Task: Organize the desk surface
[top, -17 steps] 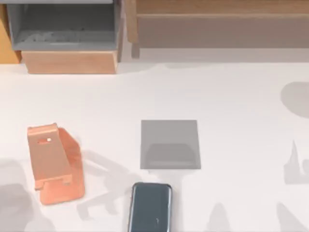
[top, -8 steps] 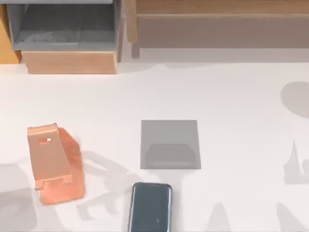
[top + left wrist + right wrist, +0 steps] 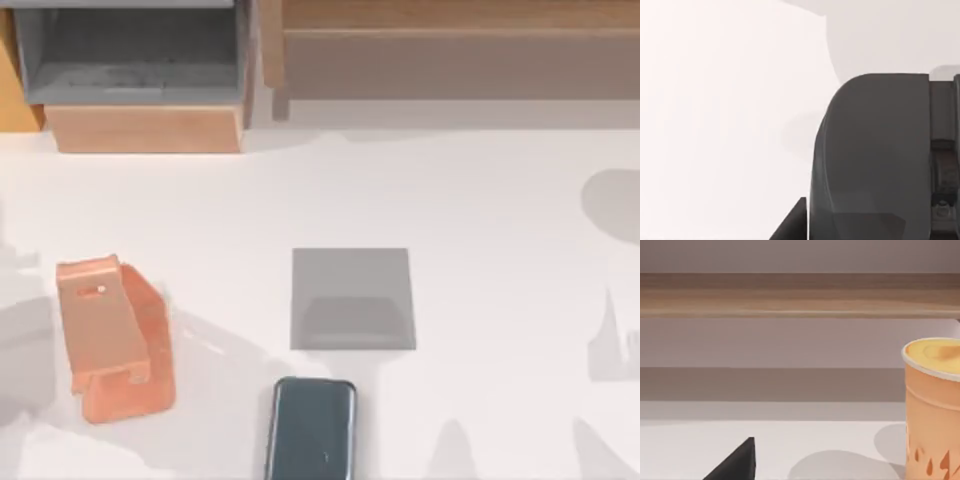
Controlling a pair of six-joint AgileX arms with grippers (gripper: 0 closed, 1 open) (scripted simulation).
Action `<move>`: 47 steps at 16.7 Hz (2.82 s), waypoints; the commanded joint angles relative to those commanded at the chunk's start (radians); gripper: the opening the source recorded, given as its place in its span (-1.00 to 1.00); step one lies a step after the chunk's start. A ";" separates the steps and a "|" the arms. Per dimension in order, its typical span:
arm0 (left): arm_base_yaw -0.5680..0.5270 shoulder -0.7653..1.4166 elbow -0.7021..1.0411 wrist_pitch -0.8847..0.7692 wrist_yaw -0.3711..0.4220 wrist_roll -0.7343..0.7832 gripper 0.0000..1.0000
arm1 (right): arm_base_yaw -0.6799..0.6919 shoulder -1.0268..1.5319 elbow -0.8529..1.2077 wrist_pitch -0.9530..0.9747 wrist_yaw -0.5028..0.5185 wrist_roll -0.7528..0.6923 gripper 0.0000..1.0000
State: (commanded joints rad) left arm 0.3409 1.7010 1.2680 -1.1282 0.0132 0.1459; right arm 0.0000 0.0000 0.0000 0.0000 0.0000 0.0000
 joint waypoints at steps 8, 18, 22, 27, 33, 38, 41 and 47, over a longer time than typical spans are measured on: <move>-0.666 0.387 0.454 -0.012 0.003 -0.485 -1.00 | 0.000 0.000 0.000 0.000 0.000 0.000 1.00; -1.068 0.662 0.688 -0.014 -0.019 -0.848 -1.00 | 0.000 0.000 0.000 0.000 0.000 0.000 1.00; -1.066 0.661 0.682 -0.011 -0.018 -0.846 -1.00 | 0.000 0.000 0.000 0.000 0.000 0.000 1.00; -1.068 0.670 0.662 0.020 -0.019 -0.848 -1.00 | 0.000 0.000 0.000 0.000 0.000 0.000 1.00; -1.068 0.670 0.662 0.020 -0.019 -0.848 -0.40 | 0.000 0.000 0.000 0.000 0.000 0.000 1.00; -1.068 0.670 0.662 0.020 -0.019 -0.848 0.36 | 0.000 0.000 0.000 0.000 0.000 0.000 1.00; -1.068 0.670 0.662 0.020 -0.019 -0.848 0.81 | 0.000 0.000 0.000 0.000 0.000 0.000 1.00; -1.068 0.670 0.662 0.020 -0.019 -0.848 1.00 | 0.000 0.000 0.000 0.000 0.000 0.000 1.00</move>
State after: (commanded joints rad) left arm -0.7274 2.3715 1.9298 -1.1077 -0.0056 -0.7019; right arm 0.0000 0.0000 0.0000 0.0000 0.0000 0.0000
